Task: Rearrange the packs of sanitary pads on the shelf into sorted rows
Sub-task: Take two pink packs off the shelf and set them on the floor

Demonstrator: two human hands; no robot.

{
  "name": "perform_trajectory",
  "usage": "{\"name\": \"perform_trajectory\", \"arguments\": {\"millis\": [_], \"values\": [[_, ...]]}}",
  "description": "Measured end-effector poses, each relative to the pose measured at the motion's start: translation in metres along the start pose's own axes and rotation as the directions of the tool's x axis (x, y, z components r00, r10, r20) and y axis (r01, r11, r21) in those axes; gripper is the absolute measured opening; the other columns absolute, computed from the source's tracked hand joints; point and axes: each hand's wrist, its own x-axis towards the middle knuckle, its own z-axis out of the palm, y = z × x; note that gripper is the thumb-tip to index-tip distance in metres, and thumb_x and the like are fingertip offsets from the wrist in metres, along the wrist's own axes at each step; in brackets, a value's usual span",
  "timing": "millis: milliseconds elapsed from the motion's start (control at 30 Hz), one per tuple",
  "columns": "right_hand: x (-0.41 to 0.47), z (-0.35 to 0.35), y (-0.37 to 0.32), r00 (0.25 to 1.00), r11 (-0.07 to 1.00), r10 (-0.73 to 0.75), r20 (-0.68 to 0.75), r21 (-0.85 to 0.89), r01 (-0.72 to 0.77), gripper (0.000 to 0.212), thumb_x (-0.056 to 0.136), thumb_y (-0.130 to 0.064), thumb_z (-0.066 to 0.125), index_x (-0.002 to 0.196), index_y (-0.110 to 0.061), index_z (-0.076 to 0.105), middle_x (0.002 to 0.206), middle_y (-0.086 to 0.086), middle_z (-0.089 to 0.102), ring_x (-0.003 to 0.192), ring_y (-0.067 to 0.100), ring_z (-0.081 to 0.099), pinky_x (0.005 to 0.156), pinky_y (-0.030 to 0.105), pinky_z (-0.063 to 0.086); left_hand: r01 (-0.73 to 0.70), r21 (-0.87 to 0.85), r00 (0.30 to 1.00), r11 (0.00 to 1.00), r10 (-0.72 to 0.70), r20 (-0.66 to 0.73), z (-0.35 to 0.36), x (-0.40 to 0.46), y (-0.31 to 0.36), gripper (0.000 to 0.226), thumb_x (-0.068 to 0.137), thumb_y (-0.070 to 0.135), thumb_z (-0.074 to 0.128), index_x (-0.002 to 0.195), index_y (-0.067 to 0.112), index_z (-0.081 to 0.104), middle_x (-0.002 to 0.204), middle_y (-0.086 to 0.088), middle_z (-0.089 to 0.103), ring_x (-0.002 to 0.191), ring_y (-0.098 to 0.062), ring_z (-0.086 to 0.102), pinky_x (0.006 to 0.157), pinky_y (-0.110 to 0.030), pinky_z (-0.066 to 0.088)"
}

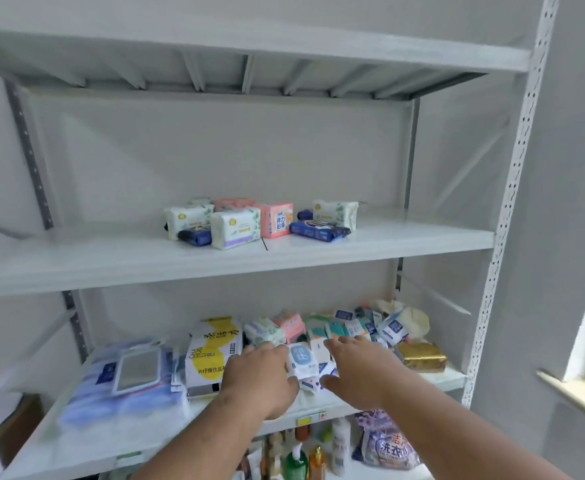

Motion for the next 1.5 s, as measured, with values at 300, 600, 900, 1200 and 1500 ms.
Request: {"name": "perform_trajectory", "arguments": {"millis": [300, 600, 900, 1200, 1500], "values": [[0.05, -0.067, 0.027, 0.991, 1.0, -0.009, -0.131, 0.012, 0.011, 0.062, 0.094, -0.056, 0.046, 0.146, -0.024, 0.037, 0.142, 0.0, 0.049, 0.13, 0.024, 0.047, 0.104, 0.04, 0.043, -0.039, 0.011, 0.989, 0.999, 0.04, -0.141, -0.064, 0.051, 0.008, 0.047, 0.089, 0.049, 0.045, 0.132, 0.031, 0.049, 0.134, 0.005, 0.052, 0.12, -0.025, 0.05, 0.095, -0.038, 0.043], [0.119, -0.102, 0.065, 0.976, 0.997, -0.062, -0.207, 0.027, 0.069, 0.069, 0.096, -0.057, 0.046, 0.154, -0.026, 0.025, 0.154, -0.003, 0.038, 0.136, 0.02, 0.041, 0.11, 0.039, 0.04, 0.003, 0.044, 0.988, 0.999, 0.004, -0.155, -0.107, 0.125, 0.011, 0.054, 0.09, 0.047, 0.046, 0.141, 0.028, 0.042, 0.141, 0.002, 0.047, 0.125, -0.025, 0.046, 0.1, -0.043, 0.043], [0.192, -0.141, 0.09, 0.945, 0.989, -0.14, -0.297, 0.009, 0.15, 0.064, 0.096, -0.058, 0.046, 0.15, -0.028, 0.03, 0.148, -0.007, 0.043, 0.131, 0.019, 0.046, 0.099, 0.037, 0.044, 0.042, 0.045, 0.955, 0.998, -0.026, -0.295, -0.153, 0.176, -0.005, 0.052, 0.092, 0.051, 0.044, 0.142, 0.035, 0.04, 0.143, 0.009, 0.046, 0.127, -0.019, 0.047, 0.096, -0.039, 0.046], [0.266, -0.167, 0.094, 0.918, 0.967, -0.225, -0.328, 0.04, 0.251, 0.062, 0.091, -0.051, 0.056, 0.145, -0.027, 0.037, 0.134, -0.004, 0.049, 0.121, 0.02, 0.049, 0.097, 0.039, 0.046, 0.111, 0.015, 0.924, 0.994, -0.097, -0.369, -0.215, 0.238, -0.062, 0.055, 0.089, 0.047, 0.052, 0.142, 0.043, 0.039, 0.149, 0.017, 0.038, 0.131, -0.014, 0.045, 0.103, -0.036, 0.042], [0.345, -0.184, 0.071, 0.907, 0.951, -0.252, -0.338, 0.086, 0.296, 0.067, 0.088, -0.042, 0.067, 0.148, -0.034, 0.038, 0.144, -0.011, 0.045, 0.124, 0.014, 0.049, 0.1, 0.034, 0.044, 0.111, 0.067, 0.97, 0.992, -0.093, -0.225, -0.232, 0.33, -0.141, 0.07, 0.092, 0.038, 0.059, 0.152, 0.036, 0.025, 0.159, 0.01, 0.021, 0.139, -0.016, 0.036, 0.111, -0.036, 0.036]]}}
